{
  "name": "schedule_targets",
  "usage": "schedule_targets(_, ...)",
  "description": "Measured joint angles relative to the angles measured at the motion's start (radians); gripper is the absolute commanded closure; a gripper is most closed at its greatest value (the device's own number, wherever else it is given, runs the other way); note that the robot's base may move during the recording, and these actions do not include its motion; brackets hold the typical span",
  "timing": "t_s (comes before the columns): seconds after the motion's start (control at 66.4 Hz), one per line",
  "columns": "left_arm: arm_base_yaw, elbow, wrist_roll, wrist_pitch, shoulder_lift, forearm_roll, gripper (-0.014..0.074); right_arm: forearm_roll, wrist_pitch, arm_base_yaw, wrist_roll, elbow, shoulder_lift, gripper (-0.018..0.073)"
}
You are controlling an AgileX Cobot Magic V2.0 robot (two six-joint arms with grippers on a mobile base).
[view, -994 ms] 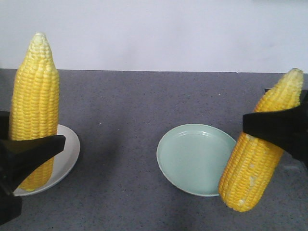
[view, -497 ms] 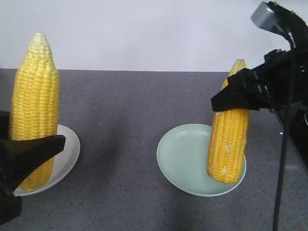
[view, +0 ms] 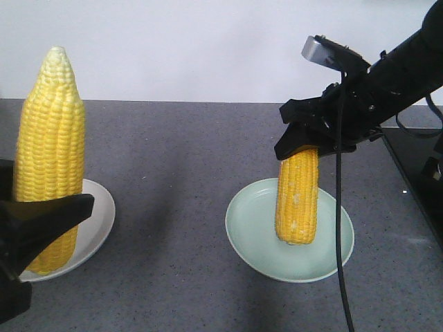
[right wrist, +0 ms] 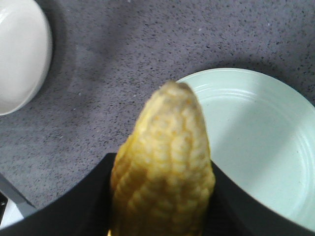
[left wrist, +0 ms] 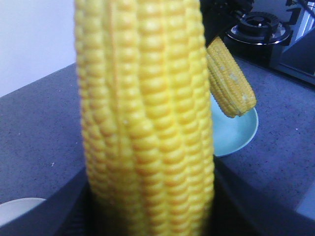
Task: Distribute corn equally
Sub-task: 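Lower the right gripper's cob onto the green plate, then tip the cob flat on the green plate and open the right gripper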
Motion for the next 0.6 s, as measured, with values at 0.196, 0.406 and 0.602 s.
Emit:
schedule_targets(0.196,0.000,0.000,0.000,0.000,0.000,0.000,0.0337,-0.008,-0.001,0.000,0.023,-0.007,0.087,0.0352)
schedule_targets(0.406,0.000,0.000,0.000,0.000,0.000,0.000,0.0337,-0.045,-0.001,0.000,0.067,-0.007,0.153,0.0350)
schedule_targets(0.602,0.000,0.000,0.000,0.000,0.000,0.000,0.0337,-0.105,-0.004,0.000,0.118,-0.007,0.196,0.0339)
